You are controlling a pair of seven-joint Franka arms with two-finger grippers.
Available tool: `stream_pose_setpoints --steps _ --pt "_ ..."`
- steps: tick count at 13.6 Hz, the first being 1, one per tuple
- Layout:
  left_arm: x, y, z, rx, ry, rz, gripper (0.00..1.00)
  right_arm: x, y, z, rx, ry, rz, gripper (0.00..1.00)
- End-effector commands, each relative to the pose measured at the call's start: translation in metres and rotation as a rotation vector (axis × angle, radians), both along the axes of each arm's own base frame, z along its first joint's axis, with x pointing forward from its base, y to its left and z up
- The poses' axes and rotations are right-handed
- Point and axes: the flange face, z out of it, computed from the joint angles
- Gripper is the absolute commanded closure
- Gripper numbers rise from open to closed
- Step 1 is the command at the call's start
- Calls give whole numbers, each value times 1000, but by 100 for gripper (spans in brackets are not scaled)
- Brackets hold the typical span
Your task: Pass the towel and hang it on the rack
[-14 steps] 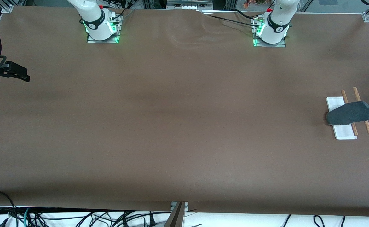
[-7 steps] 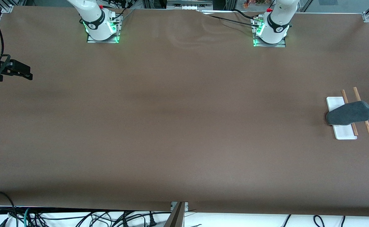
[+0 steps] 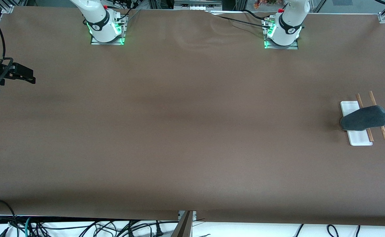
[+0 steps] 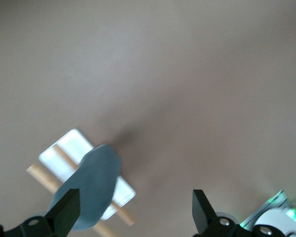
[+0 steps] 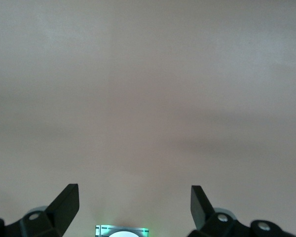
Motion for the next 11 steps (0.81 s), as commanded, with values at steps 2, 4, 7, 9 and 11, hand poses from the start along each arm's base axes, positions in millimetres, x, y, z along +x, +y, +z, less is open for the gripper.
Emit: stream_pose_setpoints --steps 2,4,7,9,11 --pt "-9 -91 26 101 43 177 0 -3 2 0 -4 -2 20 0" --pt "-25 -147 33 154 52 310 0 -2 2 0 -2 -2 22 0" --pt "-49 -203 51 190 -17 471 0 -2 4 0 -2 -6 23 0" --pt "-71 -219 59 193 -136 466 0 -1 5 0 1 -8 25 0" --pt "-91 -217 52 234 -146 450 0 -1 4 0 3 -8 24 0"
